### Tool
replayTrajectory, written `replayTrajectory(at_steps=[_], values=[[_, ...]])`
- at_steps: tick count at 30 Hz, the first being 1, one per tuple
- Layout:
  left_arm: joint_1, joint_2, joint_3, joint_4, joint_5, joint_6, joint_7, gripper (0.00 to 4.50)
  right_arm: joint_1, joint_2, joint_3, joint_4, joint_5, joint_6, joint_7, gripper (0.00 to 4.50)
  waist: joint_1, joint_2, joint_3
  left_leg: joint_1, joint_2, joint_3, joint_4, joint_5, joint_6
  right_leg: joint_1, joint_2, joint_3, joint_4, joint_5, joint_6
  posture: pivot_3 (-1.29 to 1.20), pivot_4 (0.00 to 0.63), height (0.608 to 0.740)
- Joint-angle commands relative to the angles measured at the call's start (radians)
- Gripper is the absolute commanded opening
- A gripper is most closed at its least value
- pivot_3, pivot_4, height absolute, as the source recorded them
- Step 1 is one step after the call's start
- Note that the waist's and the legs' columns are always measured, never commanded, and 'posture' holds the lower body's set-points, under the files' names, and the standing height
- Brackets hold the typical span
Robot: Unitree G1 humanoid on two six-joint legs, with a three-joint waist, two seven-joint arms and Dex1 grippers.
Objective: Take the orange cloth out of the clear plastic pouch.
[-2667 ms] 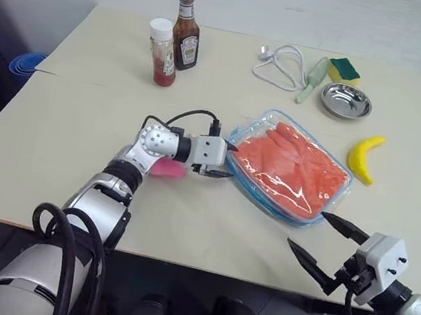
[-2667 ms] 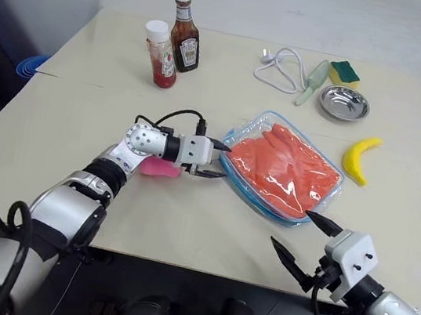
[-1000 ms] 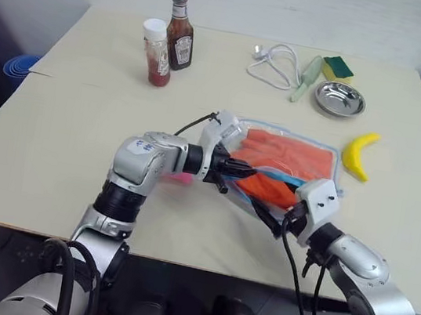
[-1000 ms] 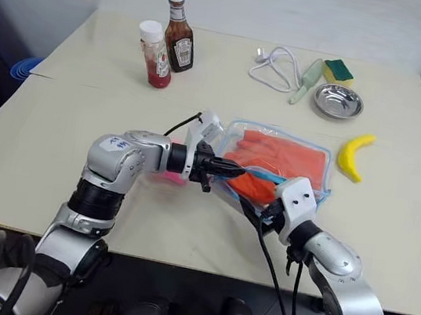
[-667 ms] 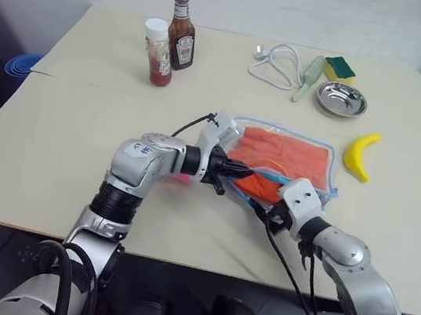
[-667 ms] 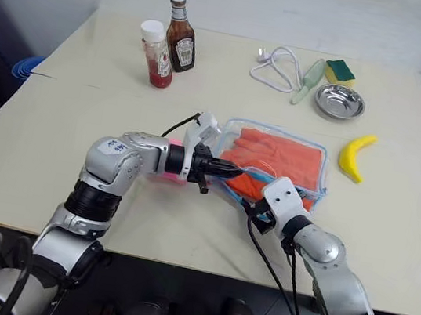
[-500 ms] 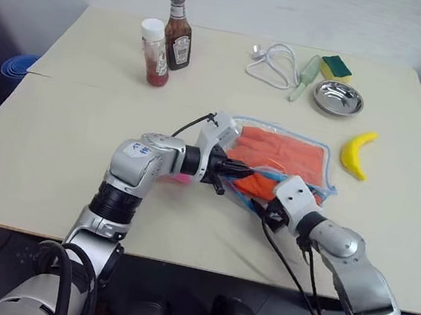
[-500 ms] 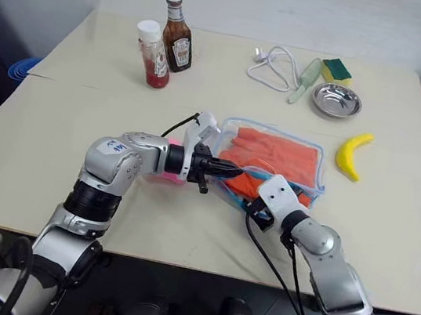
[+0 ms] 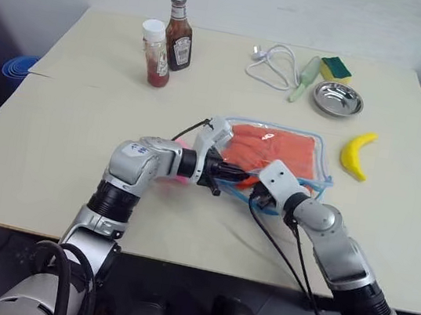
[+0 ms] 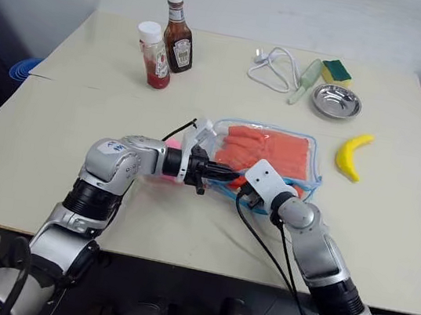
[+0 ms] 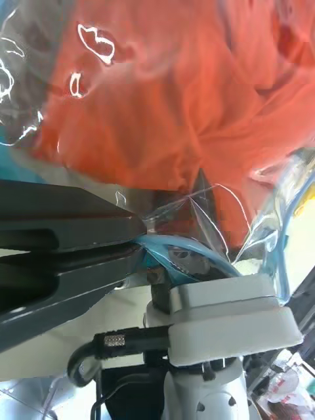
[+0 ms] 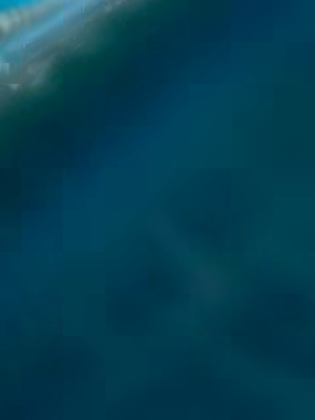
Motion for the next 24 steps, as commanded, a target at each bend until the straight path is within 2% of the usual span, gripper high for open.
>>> replayTrajectory(at_steps=[1,5,8,10,16,20,24], values=[[-0.005,-0.037,0.087,0.005,-0.050,0.031,0.069,0.00,0.003,-0.045,-0.025,-0.022,0.040,-0.067,0.111,0.02,0.000,0.000,0.000,0.000,0.000,0.000,0.000,0.000,0.000,0.000,0.000,0.000,0.000,0.000,0.000,0.00,0.150,0.740],[0.011,-0.112,0.225,0.017,-0.094,0.078,0.213,0.00,0.064,-0.149,-0.113,-0.195,0.309,-0.181,0.452,0.02,0.001,0.000,0.000,-0.001,0.000,0.000,0.000,0.000,0.000,-0.001,0.000,0.000,0.000,0.000,0.000,0.00,0.150,0.740],[0.009,-0.176,0.325,0.031,-0.120,0.091,0.333,0.00,0.146,-0.206,-0.214,-0.306,0.490,-0.123,0.572,0.02,0.007,-0.001,0.001,-0.002,0.001,-0.002,-0.001,0.000,0.000,-0.001,0.000,-0.002,-0.001,0.000,0.000,0.00,0.150,0.740],[0.005,-0.205,0.376,0.036,-0.133,0.099,0.398,0.00,0.211,-0.254,-0.262,-0.362,0.559,-0.071,0.610,0.02,0.012,-0.001,0.001,-0.002,0.000,-0.002,-0.001,0.000,0.000,-0.001,0.000,-0.002,-0.001,0.000,0.000,0.00,0.150,0.740],[0.034,-0.219,0.406,0.010,-0.160,0.113,0.472,0.00,0.385,-0.302,-0.461,-0.496,0.778,0.096,0.584,0.02,0.014,-0.002,0.001,-0.002,0.000,-0.003,-0.001,0.000,0.000,0.000,-0.002,-0.003,-0.002,0.000,0.000,0.00,0.150,0.740],[0.052,-0.208,0.402,-0.010,-0.173,0.119,0.480,0.00,0.479,-0.324,-0.701,-0.545,1.032,0.251,0.521,0.02,0.014,-0.002,0.001,-0.002,0.000,-0.003,-0.001,0.000,0.000,0.000,-0.002,-0.003,-0.002,0.000,0.000,0.00,0.150,0.740],[0.057,-0.189,0.396,-0.013,-0.185,0.114,0.473,0.00,0.544,-0.404,-1.003,-0.466,1.302,0.416,0.467,0.02,0.015,-0.002,0.001,-0.001,0.000,-0.003,-0.001,0.000,0.000,0.000,-0.002,-0.003,-0.002,0.000,0.000,0.00,0.150,0.740]])
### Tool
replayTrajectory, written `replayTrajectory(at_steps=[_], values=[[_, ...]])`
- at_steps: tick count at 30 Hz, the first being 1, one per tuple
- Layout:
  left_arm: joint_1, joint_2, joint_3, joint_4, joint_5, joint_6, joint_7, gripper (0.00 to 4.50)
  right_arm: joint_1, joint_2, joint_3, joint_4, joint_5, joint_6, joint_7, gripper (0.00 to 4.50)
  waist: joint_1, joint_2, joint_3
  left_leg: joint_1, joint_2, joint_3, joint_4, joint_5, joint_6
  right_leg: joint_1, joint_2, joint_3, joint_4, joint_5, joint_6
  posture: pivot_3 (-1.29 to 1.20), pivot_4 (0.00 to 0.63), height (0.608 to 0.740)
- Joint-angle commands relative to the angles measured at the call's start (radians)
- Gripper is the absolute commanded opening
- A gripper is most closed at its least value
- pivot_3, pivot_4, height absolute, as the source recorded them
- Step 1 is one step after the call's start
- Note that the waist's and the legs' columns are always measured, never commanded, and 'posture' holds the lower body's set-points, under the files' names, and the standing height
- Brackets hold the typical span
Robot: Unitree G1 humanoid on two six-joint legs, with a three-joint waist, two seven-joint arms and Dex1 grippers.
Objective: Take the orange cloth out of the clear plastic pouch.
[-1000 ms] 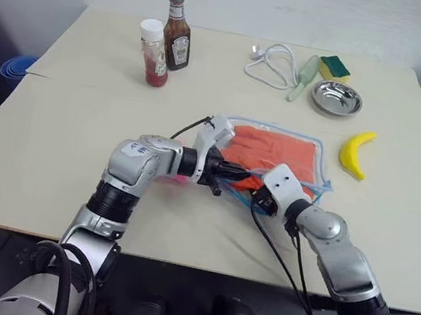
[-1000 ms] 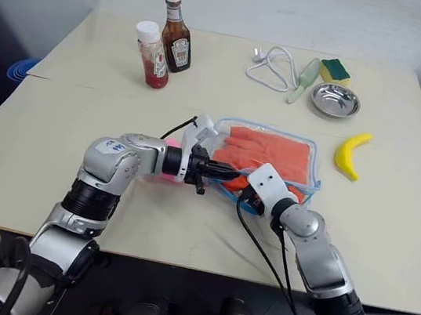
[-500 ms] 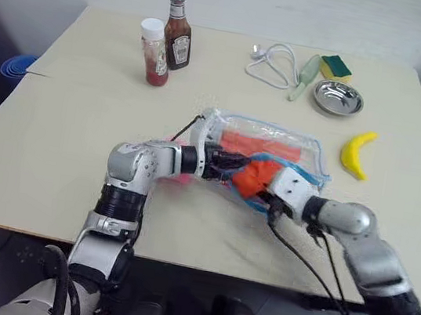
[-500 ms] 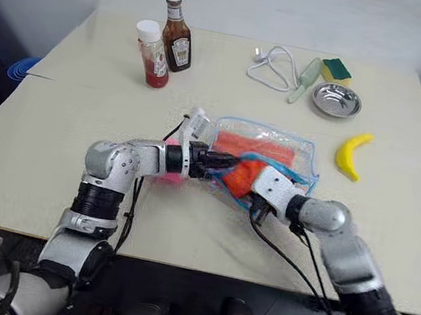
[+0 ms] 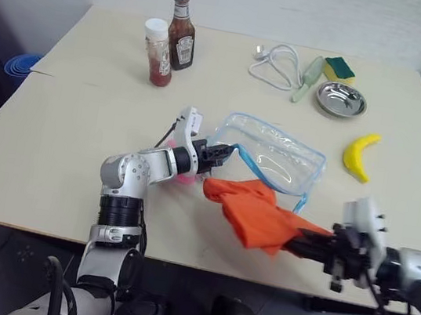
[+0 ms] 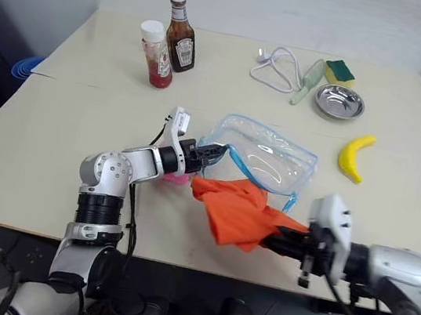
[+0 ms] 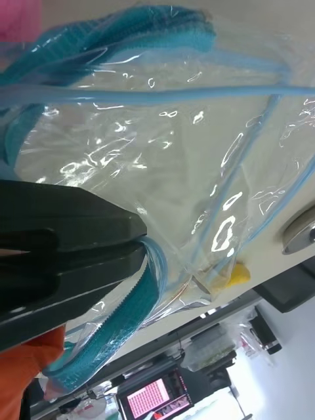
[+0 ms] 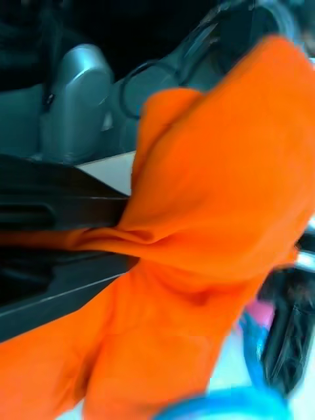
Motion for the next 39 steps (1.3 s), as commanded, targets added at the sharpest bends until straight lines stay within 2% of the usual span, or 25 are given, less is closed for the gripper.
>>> replayTrajectory(at_steps=[1,2,4,7,8,12,15,18,22,23,25,28,31,34,36,39], values=[[0.001,0.020,-0.009,-0.032,-0.029,-0.003,-0.006,0.00,0.025,-0.091,-0.300,0.088,0.281,0.162,-0.054,0.02,-0.001,0.000,0.000,0.000,0.000,0.000,0.000,0.000,0.000,0.000,0.000,0.000,0.000,0.000,0.000,0.00,0.150,0.740],[0.002,0.027,-0.017,-0.032,-0.032,-0.006,-0.015,0.00,0.029,-0.119,-0.378,0.141,0.325,0.203,-0.066,0.02,0.000,0.000,0.000,0.000,0.000,0.000,0.000,0.000,0.000,0.000,0.000,0.000,0.000,0.000,0.000,0.00,0.150,0.740],[0.003,0.047,-0.054,-0.039,-0.034,-0.022,-0.059,0.00,0.022,-0.171,-0.515,0.270,0.285,0.219,-0.058,0.02,0.002,0.000,0.000,0.000,0.000,0.000,0.000,0.000,0.001,0.000,-0.001,0.000,0.000,0.000,0.000,0.00,0.150,0.740],[0.017,0.084,-0.125,-0.062,-0.018,-0.074,-0.122,0.00,-0.011,-0.233,-0.587,0.425,0.118,0.107,-0.045,0.02,0.001,0.000,0.000,0.000,0.000,0.002,0.000,0.000,0.001,0.000,0.000,0.001,-0.001,0.000,0.000,0.00,0.150,0.740],[0.024,0.102,-0.156,-0.068,-0.006,-0.098,-0.147,0.00,0.002,-0.255,-0.581,0.470,0.005,0.003,-0.012,0.02,0.001,0.000,0.000,0.000,0.000,0.002,-0.001,0.000,0.001,0.000,0.000,0.001,-0.001,0.000,0.000,0.00,0.150,0.740],[0.039,0.130,-0.204,-0.078,0.002,-0.151,-0.181,0.00,0.076,-0.310,-0.505,0.685,-0.407,-0.463,0.079,0.02,0.000,0.000,0.000,0.001,0.000,0.005,-0.002,0.000,0.001,0.000,0.002,0.003,-0.002,0.000,0.000,0.00,0.150,0.740],[0.052,0.138,-0.214,-0.084,0.001,-0.179,-0.186,0.00,0.101,-0.287,-0.394,0.845,-0.616,-0.815,0.096,0.02,-0.002,0.000,0.000,0.001,0.000,0.006,-0.002,0.000,0.001,0.000,0.003,0.005,-0.002,0.000,0.000,0.00,0.150,0.740],[0.070,0.142,-0.236,-0.093,0.021,-0.223,-0.184,0.00,0.062,-0.231,-0.254,1.027,-0.724,-1.076,0.086,0.02,-0.004,0.000,0.000,0.003,0.000,0.008,-0.003,0.000,0.000,0.000,0.003,0.006,-0.002,0.000,0.001,0.00,0.150,0.740],[0.097,0.186,-0.315,-0.109,0.096,-0.324,-0.214,0.00,0.015,-0.158,-0.129,1.208,-0.770,-1.230,0.096,0.02,-0.007,0.001,0.000,0.004,0.001,0.009,-0.003,0.000,-0.001,0.000,0.004,0.007,-0.002,0.000,0.001,0.00,0.150,0.740],[0.102,0.201,-0.332,-0.114,0.113,-0.352,-0.227,0.00,0.004,-0.147,-0.113,1.242,-0.772,-1.261,0.096,0.32,-0.008,0.002,0.000,0.005,0.001,0.009,-0.003,0.001,-0.001,-0.001,0.004,0.008,-0.002,0.000,0.001,0.00,0.150,0.740],[0.116,0.236,-0.360,-0.128,0.155,-0.416,-0.242,0.45,0.010,-0.140,-0.093,1.268,-0.750,-1.248,0.130,0.96,-0.009,0.006,0.000,0.005,0.000,0.010,-0.003,0.001,-0.001,-0.001,0.004,0.009,-0.002,0.000,0.001,0.00,0.150,0.740],[0.140,0.292,-0.376,-0.171,0.146,-0.423,-0.304,1.24,0.018,-0.139,-0.124,1.237,-0.699,-1.231,0.141,1.94,-0.013,0.007,0.000,0.006,0.001,0.011,-0.003,0.000,-0.001,-0.001,0.004,0.011,-0.002,0.000,0.000,0.00,0.150,0.740],[0.198,0.387,-0.331,-0.261,0.064,-0.436,-0.448,2.19,0.106,-0.132,-0.186,1.002,-0.566,-1.045,0.197,2.97,-0.013,0.010,-0.001,0.006,0.002,0.011,-0.003,0.000,-0.002,-0.001,0.004,0.011,-0.002,0.000,0.000,0.00,0.150,0.740],[0.256,0.489,-0.309,-0.300,0.041,-0.504,-0.582,2.99,0.152,-0.091,-0.179,0.767,-0.476,-0.894,0.163,3.90,-0.015,0.010,0.000,0.006,0.003,0.010,-0.002,0.000,-0.003,-0.001,0.004,0.011,-0.002,0.000,0.000,0.00,0.150,0.740],[0.308,0.568,-0.282,-0.308,0.043,-0.553,-0.655,3.01,0.172,-0.053,-0.111,0.594,-0.452,-0.835,0.137,4.48,-0.017,0.010,-0.001,0.007,0.004,0.010,-0.002,-0.001,-0.004,-0.001,0.005,0.011,-0.002,0.000,0.000,0.00,0.150,0.740],[0.431,0.670,-0.227,-0.301,0.075,-0.689,-0.740,3.01,0.187,0.029,0.052,0.368,-0.443,-0.781,0.103,4.48,-0.023,0.010,-0.001,0.008,0.005,0.010,-0.002,-0.002,-0.005,0.000,0.005,0.011,-0.001,-0.001,-0.002,0.00,0.150,0.740]])
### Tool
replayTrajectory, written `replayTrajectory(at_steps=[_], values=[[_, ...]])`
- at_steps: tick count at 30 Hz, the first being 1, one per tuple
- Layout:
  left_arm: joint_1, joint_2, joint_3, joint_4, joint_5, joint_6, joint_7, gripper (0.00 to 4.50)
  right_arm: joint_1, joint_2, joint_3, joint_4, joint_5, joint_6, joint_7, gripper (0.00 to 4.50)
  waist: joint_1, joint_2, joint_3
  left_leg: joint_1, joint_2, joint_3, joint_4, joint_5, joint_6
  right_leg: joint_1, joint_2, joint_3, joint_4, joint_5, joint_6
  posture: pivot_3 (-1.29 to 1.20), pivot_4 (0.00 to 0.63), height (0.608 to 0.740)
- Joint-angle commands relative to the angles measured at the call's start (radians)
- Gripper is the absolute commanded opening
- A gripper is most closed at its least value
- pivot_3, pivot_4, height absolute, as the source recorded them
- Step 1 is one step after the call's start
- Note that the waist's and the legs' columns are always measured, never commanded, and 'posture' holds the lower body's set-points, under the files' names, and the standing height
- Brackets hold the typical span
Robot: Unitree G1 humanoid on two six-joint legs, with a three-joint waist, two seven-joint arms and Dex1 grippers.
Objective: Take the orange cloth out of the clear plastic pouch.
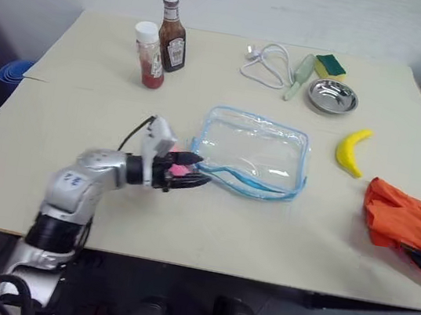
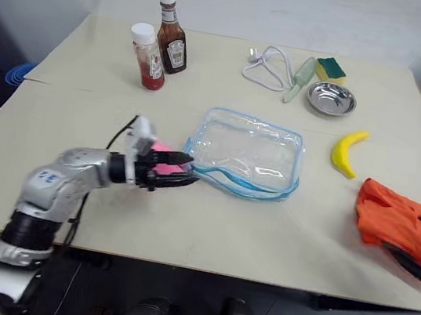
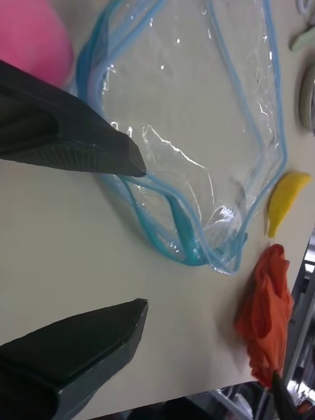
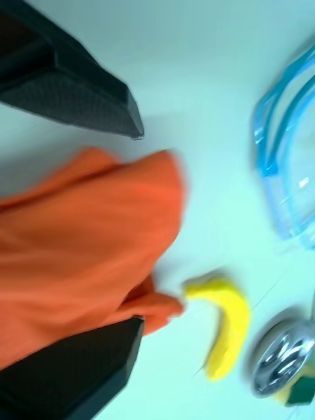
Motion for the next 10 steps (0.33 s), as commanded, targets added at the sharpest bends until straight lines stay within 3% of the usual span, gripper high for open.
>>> replayTrajectory(at_steps=[1,6,10], values=[[0.106,0.064,0.077,-0.016,0.022,-0.162,-0.085,3.01,0.006,0.088,0.152,-0.210,0.029,0.057,-0.052,4.48,0.000,0.000,0.000,0.000,0.000,-0.001,0.000,0.000,0.000,0.000,0.000,0.000,0.000,0.000,-0.001,0.00,0.150,0.740],[0.374,0.099,0.158,0.006,0.127,-0.481,-0.102,3.01,0.026,0.240,0.415,-0.269,-0.072,-0.011,-0.054,4.48,0.008,0.000,0.000,-0.002,-0.001,-0.001,0.000,-0.002,0.002,-0.001,-0.002,-0.001,-0.002,0.000,-0.001,0.00,0.150,0.740],[0.511,0.088,0.191,-0.025,0.126,-0.545,-0.087,3.01,-0.007,0.324,0.448,-0.169,-0.138,-0.099,-0.109,4.48,0.017,0.000,0.000,-0.002,-0.002,-0.002,0.001,-0.003,0.005,-0.001,-0.005,-0.001,-0.001,0.000,-0.001,0.00,0.150,0.740]])
